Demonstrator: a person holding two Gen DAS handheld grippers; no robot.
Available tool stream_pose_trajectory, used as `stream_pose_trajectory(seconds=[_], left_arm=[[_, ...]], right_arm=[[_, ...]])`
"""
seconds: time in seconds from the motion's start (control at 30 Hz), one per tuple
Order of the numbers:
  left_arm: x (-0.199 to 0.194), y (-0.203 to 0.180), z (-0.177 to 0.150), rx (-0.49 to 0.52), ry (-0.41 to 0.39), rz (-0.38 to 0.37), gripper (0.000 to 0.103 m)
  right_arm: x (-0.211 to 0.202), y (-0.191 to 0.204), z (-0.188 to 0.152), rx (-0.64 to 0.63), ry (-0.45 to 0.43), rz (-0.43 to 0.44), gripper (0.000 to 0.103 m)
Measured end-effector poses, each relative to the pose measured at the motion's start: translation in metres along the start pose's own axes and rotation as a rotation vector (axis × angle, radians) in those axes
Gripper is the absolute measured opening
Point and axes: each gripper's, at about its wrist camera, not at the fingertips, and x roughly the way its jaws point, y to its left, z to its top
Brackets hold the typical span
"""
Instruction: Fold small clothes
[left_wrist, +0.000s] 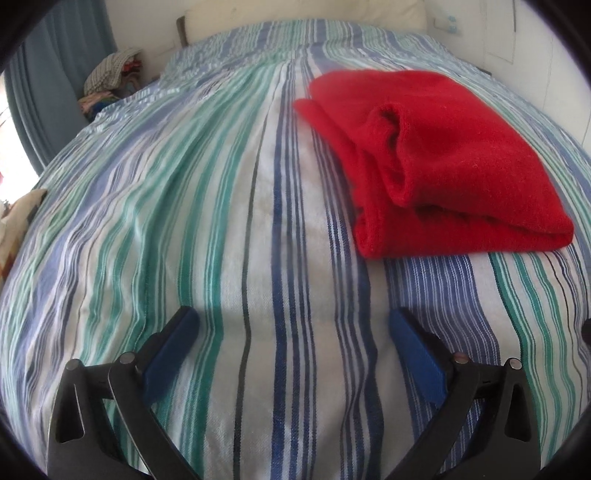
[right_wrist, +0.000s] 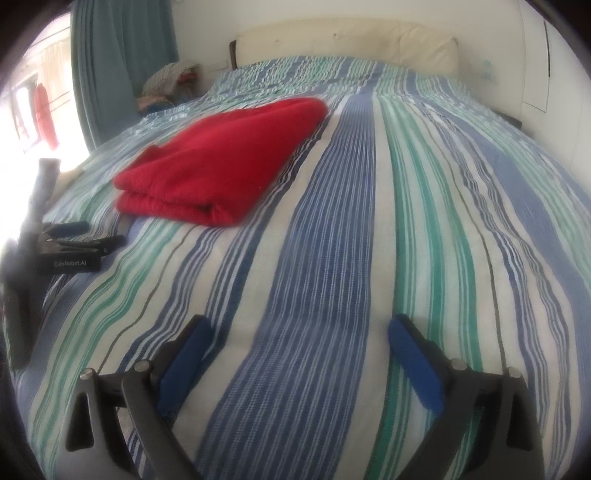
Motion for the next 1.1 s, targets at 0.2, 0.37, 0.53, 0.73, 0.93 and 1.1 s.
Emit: stream_pose_trajectory(seconds=[0.2, 0.37, 0.53, 0.73, 0.93, 1.1], left_arm=[[-0.0014, -0.0044, 0.0004, 0.003, -0.002, 0.004, 0.103], [-0.0002, -0.0056, -0.0002, 0.001, -0.001, 0.002, 0.103], [-0.0003, -0.0055, -0.0002, 0.001, -0.002, 0.001, 0.103], [-0.0003, -0.0056, -0.0003, 0.001, -0.002, 0.001, 0.103], [-0.0002, -0.0056, -0.0003, 0.001, -0.002, 0.001, 0.103], [-0.0002, -0.0056, -0.0002, 0.001, -0.002, 0.001, 0.103]], right_arm=[[0.0012, -0.0006, -0.0002, 0.002, 0.004, 0.006, 0.098], [0.0017, -0.002, 0.0, 0.001, 0.003, 0.004, 0.098], [0.0022, -0.0026, 0.0002, 0.004, 0.004, 0.01, 0.099], [0.0017, -0.0027, -0.0001, 0.004, 0.004, 0.009, 0.099], [0.0018, -0.003, 0.0, 0.004, 0.005, 0.01, 0.099], [0.0018, -0.0029, 0.0, 0.004, 0.005, 0.01, 0.099]])
